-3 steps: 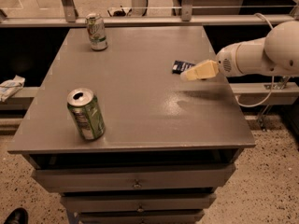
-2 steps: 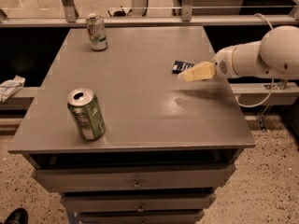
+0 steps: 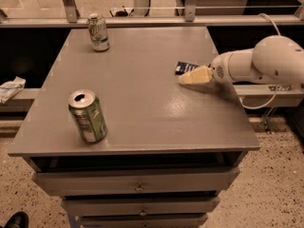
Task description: Move rxbar blueberry near 7up can
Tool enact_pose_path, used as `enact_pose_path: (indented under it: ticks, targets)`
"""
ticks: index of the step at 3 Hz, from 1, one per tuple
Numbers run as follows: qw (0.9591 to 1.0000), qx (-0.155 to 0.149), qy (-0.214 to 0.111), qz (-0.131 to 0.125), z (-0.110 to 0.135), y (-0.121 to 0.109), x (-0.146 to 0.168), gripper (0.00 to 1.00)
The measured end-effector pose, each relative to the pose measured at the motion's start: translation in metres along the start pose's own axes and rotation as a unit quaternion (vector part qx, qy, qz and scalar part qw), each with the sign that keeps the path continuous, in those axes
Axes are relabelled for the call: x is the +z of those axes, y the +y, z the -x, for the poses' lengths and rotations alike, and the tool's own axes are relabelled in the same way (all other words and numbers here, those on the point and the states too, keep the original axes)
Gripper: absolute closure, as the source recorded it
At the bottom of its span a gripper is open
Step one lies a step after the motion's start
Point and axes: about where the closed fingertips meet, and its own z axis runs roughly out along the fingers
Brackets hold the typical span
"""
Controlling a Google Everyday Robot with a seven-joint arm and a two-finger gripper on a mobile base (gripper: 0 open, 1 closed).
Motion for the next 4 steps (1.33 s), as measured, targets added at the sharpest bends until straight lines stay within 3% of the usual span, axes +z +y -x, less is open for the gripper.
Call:
enact_pose_path:
  ticks: [3, 4]
  targets:
    - [0.9999, -0.006, -0.001, -0.010, 0.0024, -0.0097, 0.0039, 0.82]
    - [0.9999, -0.006, -0.001, -0.010, 0.0050, -0.0097, 0.0023, 1.00]
